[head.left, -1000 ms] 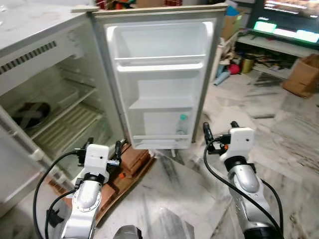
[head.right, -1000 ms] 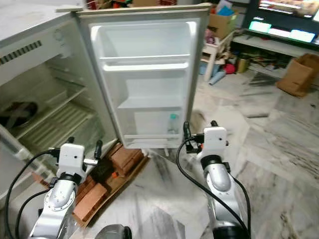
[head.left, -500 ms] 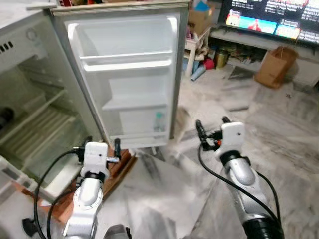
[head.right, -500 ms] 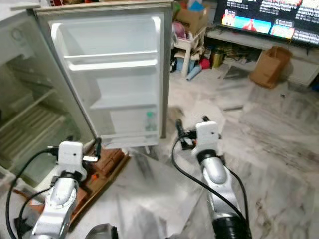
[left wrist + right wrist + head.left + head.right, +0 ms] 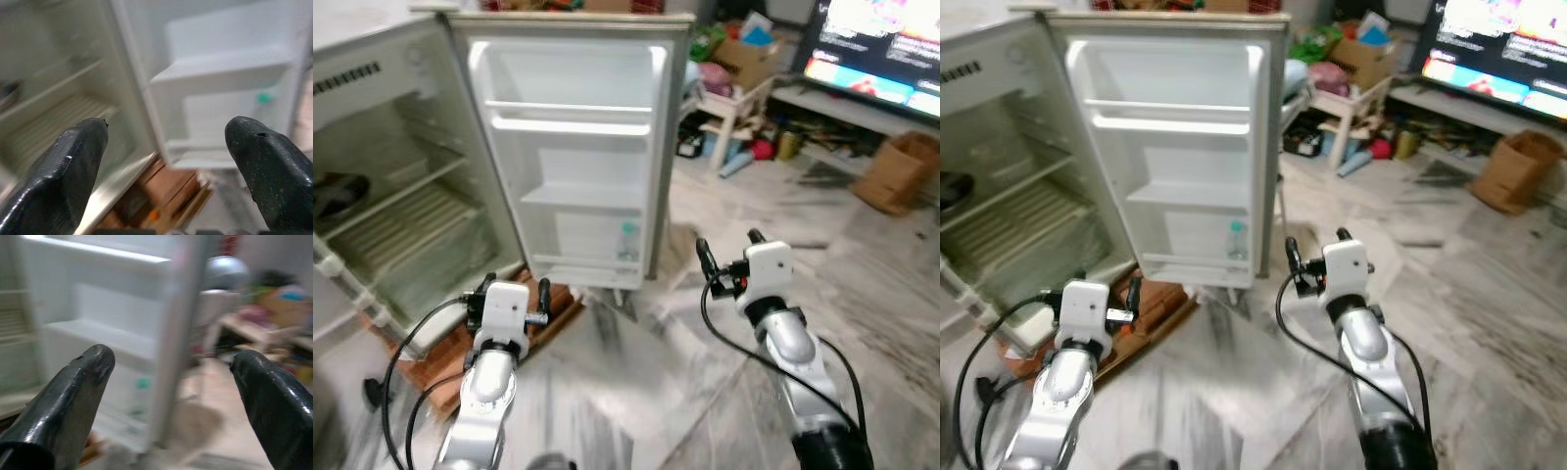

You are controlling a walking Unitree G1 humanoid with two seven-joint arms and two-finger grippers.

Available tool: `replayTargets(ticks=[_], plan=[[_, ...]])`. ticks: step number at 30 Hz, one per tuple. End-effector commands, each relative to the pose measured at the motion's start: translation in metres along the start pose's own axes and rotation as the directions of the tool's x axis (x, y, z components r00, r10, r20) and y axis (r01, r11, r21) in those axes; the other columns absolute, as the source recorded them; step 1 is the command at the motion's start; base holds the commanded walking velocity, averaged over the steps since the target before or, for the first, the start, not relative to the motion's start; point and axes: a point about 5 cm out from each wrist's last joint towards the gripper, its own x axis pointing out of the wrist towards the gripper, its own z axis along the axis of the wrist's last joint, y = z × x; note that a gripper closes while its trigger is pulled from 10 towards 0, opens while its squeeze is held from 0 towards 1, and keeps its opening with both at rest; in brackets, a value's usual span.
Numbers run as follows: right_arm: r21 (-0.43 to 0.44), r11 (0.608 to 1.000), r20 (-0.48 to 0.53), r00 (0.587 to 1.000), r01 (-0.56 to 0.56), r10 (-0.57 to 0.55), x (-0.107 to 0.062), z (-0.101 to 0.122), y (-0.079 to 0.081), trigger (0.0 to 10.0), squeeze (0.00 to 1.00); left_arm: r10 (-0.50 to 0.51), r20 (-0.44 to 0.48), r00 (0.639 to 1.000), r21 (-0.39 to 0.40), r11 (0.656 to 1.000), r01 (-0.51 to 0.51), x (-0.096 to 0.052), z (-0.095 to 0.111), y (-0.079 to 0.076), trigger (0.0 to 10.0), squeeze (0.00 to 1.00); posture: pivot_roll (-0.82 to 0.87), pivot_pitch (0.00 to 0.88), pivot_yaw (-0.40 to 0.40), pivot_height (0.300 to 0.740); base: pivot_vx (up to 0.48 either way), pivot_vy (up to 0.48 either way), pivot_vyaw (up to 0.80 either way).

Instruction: Restocking fridge

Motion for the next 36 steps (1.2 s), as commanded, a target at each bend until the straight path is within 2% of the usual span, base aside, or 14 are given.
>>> replayTargets(ticks=[1,10,16,20,26,30,36], plan=[[-0.009,1.000,0.019,1.000,0.005,-0.005,0.002,0.005,-0.003,10.0,0.00,-0.007,-0.007,1.000,0.007,1.000,0.007,0.000,-0.001,-0.001,10.0,0.00,0.11,0.050,0.017,0.740,0.337,-0.337,0.00],[-0.016,0.999,0.034,0.999,0.030,-0.029,0.005,0.006,-0.004,10.0,0.00,-0.018,0.010,1.000,0.016,1.000,0.017,0.003,0.004,-0.002,10.0,0.00,0.10,0.053,0.042,0.740,0.340,-0.335,0.00],[-0.062,0.998,0.056,0.998,-0.020,0.024,0.006,0.009,0.000,10.0,0.00,-0.010,0.005,1.000,0.015,1.000,0.010,0.004,0.003,-0.003,10.0,0.00,0.10,0.059,0.030,0.740,0.340,-0.335,0.80],[-0.061,0.998,0.055,0.998,-0.020,0.024,0.008,0.009,0.000,10.0,0.00,-0.017,0.005,1.000,0.019,1.000,0.017,0.004,0.003,-0.007,10.0,0.00,0.11,0.060,0.026,0.740,0.338,-0.337,0.80],[-0.057,0.998,0.054,0.998,-0.025,0.028,0.013,0.010,0.001,10.0,0.00,0.001,-0.019,1.000,0.018,1.000,0.000,0.005,0.001,-0.004,10.0,0.00,0.11,0.061,0.023,0.740,0.324,-0.351,0.80],[-0.091,0.995,0.079,0.996,-0.041,0.048,0.014,0.015,0.002,10.0,0.00,0.005,-0.037,0.999,0.029,1.000,-0.004,0.004,-0.004,-0.001,10.0,0.00,0.11,0.063,0.016,0.740,0.000,-0.435,0.80],[-0.087,0.996,0.067,0.997,-0.034,0.040,0.013,0.011,0.000,10.0,0.00,0.018,-0.031,0.999,0.030,0.999,-0.017,0.007,-0.002,0.001,10.0,0.00,0.11,0.061,0.015,0.740,0.040,-0.426,0.80]])
